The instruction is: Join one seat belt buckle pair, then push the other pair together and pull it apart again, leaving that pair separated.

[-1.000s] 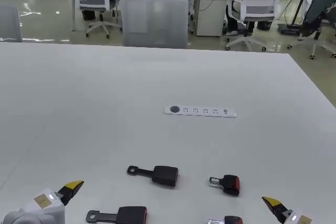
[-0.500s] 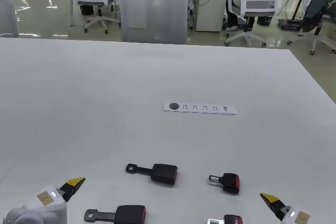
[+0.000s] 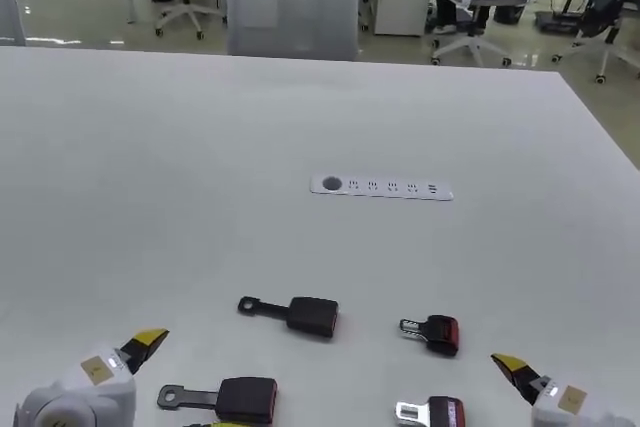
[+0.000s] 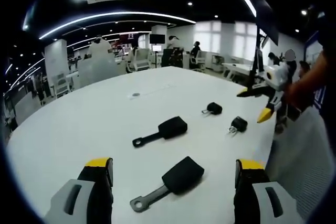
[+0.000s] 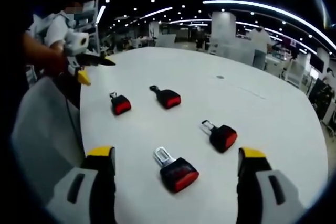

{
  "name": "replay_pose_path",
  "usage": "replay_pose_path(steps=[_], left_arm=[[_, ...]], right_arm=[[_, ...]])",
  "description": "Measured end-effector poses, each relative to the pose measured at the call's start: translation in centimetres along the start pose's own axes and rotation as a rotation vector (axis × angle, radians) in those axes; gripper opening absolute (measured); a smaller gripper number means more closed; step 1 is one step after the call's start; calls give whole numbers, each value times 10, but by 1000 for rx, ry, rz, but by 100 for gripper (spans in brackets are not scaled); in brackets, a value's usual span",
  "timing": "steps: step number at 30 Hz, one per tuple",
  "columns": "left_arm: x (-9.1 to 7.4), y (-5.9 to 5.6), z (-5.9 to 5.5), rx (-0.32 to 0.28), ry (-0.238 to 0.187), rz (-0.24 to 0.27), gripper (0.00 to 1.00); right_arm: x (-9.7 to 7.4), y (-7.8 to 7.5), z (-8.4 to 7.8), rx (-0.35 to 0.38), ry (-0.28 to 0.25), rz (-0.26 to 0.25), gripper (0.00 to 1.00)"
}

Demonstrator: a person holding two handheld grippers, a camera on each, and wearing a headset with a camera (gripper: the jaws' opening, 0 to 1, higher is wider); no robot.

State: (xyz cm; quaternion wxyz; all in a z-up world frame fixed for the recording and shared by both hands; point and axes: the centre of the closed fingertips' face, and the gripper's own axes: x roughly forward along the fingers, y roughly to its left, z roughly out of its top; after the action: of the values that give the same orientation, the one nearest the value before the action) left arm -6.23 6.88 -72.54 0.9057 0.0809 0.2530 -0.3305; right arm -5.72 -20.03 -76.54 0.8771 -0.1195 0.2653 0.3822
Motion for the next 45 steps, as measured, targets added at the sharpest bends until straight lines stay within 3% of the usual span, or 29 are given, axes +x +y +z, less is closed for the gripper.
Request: replay_pose_path(steps=[18, 24, 30, 37, 39, 42, 45], left_arm=[[30, 4, -14, 71, 72, -72, 93], [40, 3, -25, 115, 112, -112, 89], [47, 2, -36, 151, 149, -149, 84], [59, 0, -57, 264, 244, -240, 76], [63, -5, -60, 305, 263, -286, 74], [68, -5, -65, 359, 292, -316, 73], [76, -5, -67, 370, 303, -345, 70]], right_arm=[[20, 2, -11, -24, 58, 108, 95], [27, 4, -27, -46, 119, 160, 90], [33, 2, -32, -53, 142, 201, 87], [38, 2, -41, -93, 192, 270, 79], [38, 3, -44, -95, 204, 293, 75], [37, 4, -50, -118, 233, 321, 72], [35, 5, -55, -143, 260, 351, 67]])
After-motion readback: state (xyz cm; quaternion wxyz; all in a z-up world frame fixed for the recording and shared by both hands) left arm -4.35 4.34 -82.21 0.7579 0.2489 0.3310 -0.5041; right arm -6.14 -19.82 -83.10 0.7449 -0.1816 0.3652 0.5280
